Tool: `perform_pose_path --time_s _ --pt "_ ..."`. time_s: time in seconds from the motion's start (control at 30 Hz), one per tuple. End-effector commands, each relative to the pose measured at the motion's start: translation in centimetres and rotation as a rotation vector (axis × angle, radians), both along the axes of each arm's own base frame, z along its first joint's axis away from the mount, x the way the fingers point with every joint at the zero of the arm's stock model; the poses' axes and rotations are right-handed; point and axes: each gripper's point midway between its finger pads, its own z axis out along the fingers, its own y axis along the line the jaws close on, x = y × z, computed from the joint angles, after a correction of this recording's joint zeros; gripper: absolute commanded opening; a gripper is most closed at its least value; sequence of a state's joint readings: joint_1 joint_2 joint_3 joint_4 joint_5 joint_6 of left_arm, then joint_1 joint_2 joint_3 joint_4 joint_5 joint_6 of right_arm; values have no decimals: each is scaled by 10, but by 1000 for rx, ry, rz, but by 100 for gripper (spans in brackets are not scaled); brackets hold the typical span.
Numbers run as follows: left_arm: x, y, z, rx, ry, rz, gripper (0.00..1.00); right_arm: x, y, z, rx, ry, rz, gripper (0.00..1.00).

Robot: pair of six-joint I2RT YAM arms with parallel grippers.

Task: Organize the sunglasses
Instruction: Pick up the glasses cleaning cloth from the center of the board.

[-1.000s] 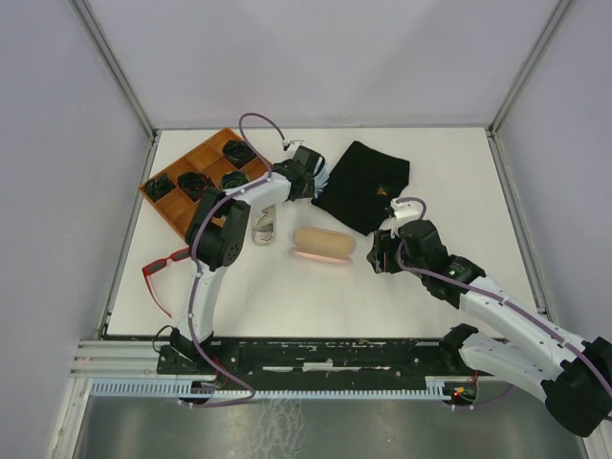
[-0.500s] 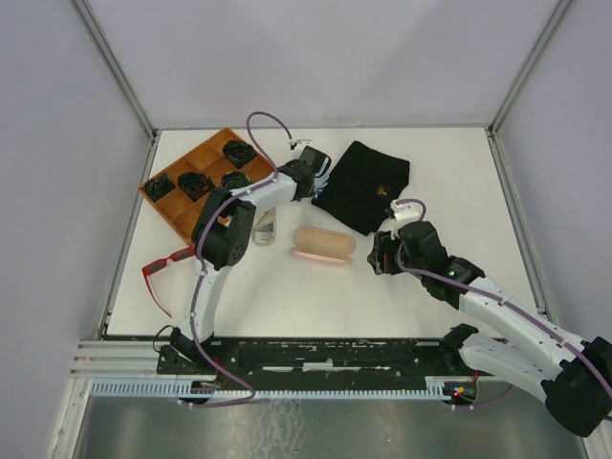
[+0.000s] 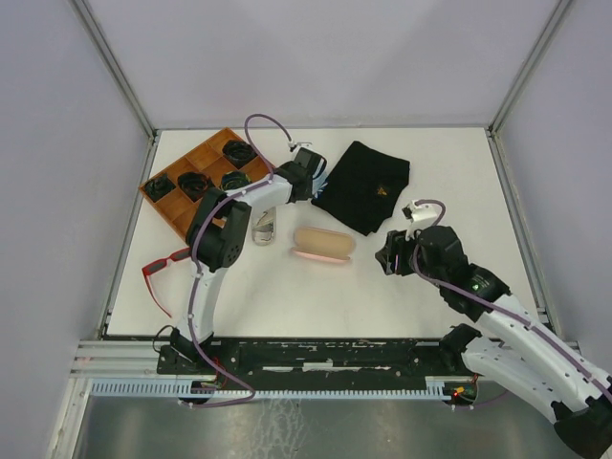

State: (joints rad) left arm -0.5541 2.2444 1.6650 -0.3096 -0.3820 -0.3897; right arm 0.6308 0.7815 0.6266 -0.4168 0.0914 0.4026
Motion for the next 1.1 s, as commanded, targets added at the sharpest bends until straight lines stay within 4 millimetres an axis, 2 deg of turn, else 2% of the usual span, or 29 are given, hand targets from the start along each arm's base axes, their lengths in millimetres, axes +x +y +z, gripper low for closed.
perform_pose_path --time_s 0.0,0.2,0.53,0.8,1.07 --pt "-12 -13 22 -44 19 -90 3 1 -5 35 46 -81 -24 61" --pt "-15 -16 39 -80 9 -96 3 -1 -4 51 91 -122 -15 61" --pt "-27 -19 110 -173 -57 -115 3 -9 -21 67 110 -201 -59 60" --pt "-54 -4 170 -222 -120 -125 3 -12 -29 70 130 -221 -92 60" --pt "-86 6 190 -243 -99 -166 3 -14 -37 78 147 -260 -126 60"
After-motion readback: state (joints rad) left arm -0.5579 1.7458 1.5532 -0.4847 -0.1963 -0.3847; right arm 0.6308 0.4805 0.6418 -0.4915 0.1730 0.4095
